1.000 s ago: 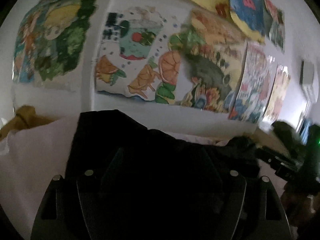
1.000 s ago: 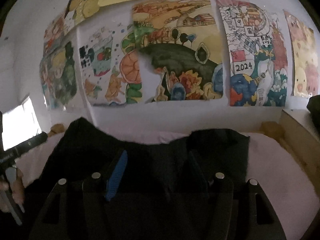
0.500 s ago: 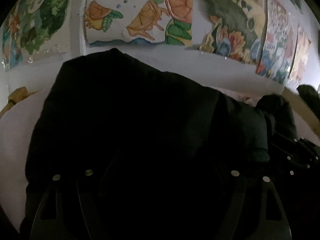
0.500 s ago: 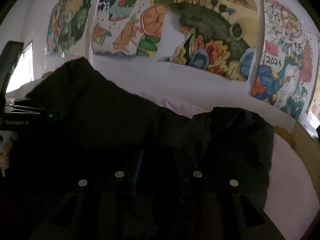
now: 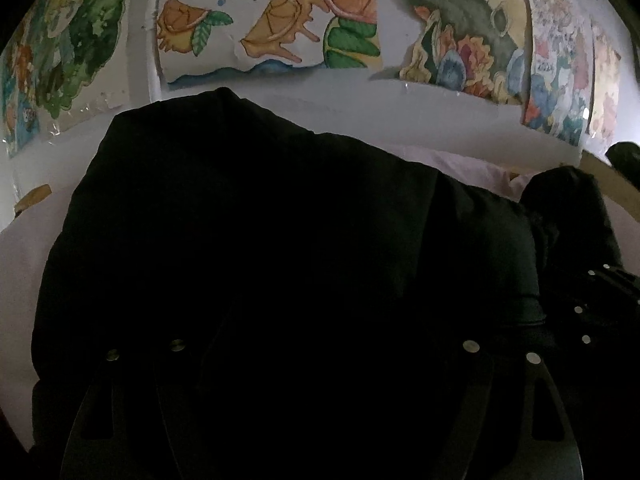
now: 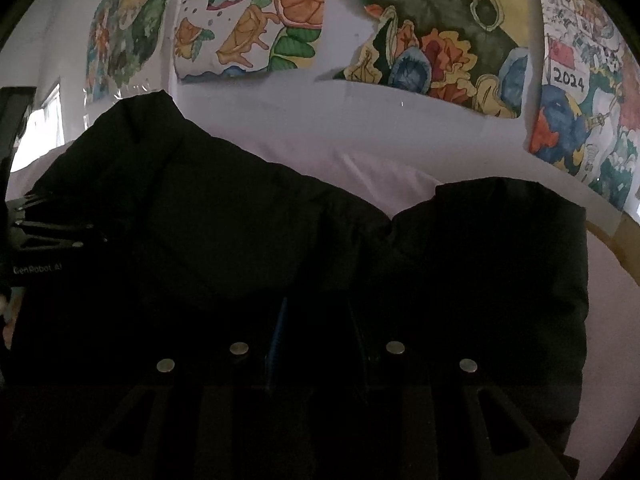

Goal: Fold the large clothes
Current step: 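Fold the jacket edge with the left gripper toward the right gripper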

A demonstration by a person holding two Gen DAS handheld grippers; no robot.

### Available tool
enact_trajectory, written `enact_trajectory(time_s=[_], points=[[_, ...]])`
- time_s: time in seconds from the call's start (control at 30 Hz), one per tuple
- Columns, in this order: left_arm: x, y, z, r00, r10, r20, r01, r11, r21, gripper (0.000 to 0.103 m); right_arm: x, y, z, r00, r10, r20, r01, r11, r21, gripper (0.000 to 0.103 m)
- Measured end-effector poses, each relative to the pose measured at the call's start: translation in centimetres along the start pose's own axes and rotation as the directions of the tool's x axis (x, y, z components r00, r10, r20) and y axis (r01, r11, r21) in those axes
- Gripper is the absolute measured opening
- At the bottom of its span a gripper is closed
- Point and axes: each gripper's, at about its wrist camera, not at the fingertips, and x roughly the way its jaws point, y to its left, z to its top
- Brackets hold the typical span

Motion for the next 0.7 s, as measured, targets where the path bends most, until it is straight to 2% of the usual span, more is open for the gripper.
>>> enact_trajectory(time_s=[0.13, 0.17, 0.27, 0.3, 0.47, 0.7], points=[[-1.8, 0.3, 0.3, 1.0, -0.025, -0.009, 0.024, 0.999, -0.027, 0.077, -1.9, -0.3, 0.2, 0.999, 0.025, 0.035, -0.026, 1.0, 0.017, 0.031], [-2.6, 0.4, 0.4, 0.999, -0.024, -0.022, 0.023, 0.999, -0.038, 0.077, -2.6, -0.3, 0.3, 0.999, 0.036, 0.038, -0.036, 0.999, 0.016, 0.036], [-4.6, 0.4, 0.4, 0.999, -0.033, -0.038, 0.03, 0.998, -0.06, 0.077, -4.5, 0.1, 0.4, 0.998, 0.042, 0.036, -0.042, 0.999, 0.001, 0.065], [-5.8, 0.4, 0.2, 0.998, -0.033, -0.045, 0.03, 0.998, -0.063, 0.077, -5.4, 0.4, 0.2, 0.999, 0.038, 0.03, -0.038, 0.999, -0.007, 0.07], [-11.2, -0.3, -1.5, 0.995, -0.052, -0.083, 0.046, 0.996, -0.078, 0.077, -9.4, 1.0, -1.6, 0.998, 0.041, -0.044, -0.041, 0.999, -0.016, 0.075], [-18.1, -2.1, -4.6, 0.983, -0.086, -0.159, 0.074, 0.994, -0.085, 0.077, -18.0, 1.5, -4.6, 0.994, 0.04, -0.098, -0.034, 0.997, 0.066, 0.078]])
